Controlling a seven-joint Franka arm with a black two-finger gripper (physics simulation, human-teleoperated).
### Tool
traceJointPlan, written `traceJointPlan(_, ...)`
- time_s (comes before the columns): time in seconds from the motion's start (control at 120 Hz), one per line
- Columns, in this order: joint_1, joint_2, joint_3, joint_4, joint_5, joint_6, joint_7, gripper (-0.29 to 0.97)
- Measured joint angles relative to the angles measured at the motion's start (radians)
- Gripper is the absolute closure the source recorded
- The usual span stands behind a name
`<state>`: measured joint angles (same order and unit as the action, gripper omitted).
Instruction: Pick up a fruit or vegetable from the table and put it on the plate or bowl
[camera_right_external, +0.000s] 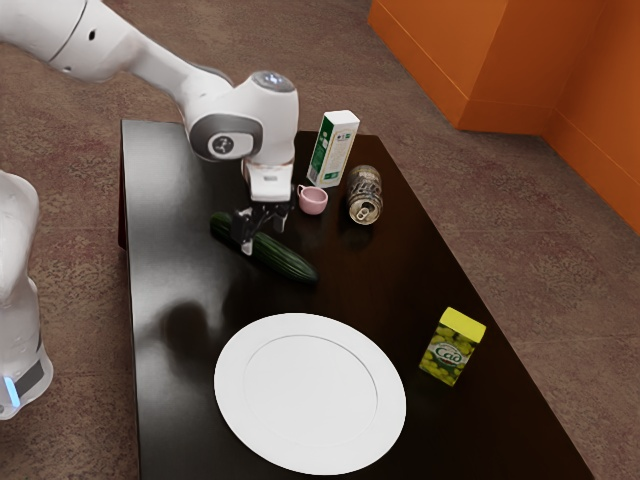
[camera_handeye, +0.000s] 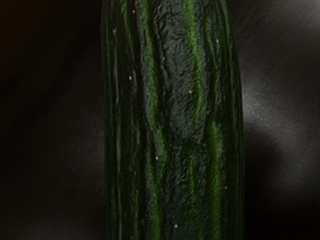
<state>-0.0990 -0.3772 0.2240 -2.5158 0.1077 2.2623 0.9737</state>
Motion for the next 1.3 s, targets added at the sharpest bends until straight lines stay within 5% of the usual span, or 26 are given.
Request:
traceJointPlan(0.1,0.001,0.003,0.000,-0.002,-0.002,0.006,0.007,0.07)
traceJointPlan(0.3,0.003,0.003,0.000,-0.011,-0.001,0.021,0.008,0.42)
traceJointPlan(0.575,-0.008,-0.098,-0.016,-0.002,0.041,0.012,-0.013,0.50)
traceJointPlan(0.675,-0.023,-0.132,-0.157,0.120,0.068,-0.070,-0.051,0.51)
traceJointPlan(0.8,-0.172,-0.048,-0.262,0.308,0.066,-0.200,-0.140,0.48)
traceJointPlan(1.067,-0.218,0.092,-0.469,0.327,-0.039,-0.323,-0.355,0.50)
traceJointPlan(1.3,-0.202,0.138,-0.546,0.385,-0.080,-0.350,-0.517,0.50)
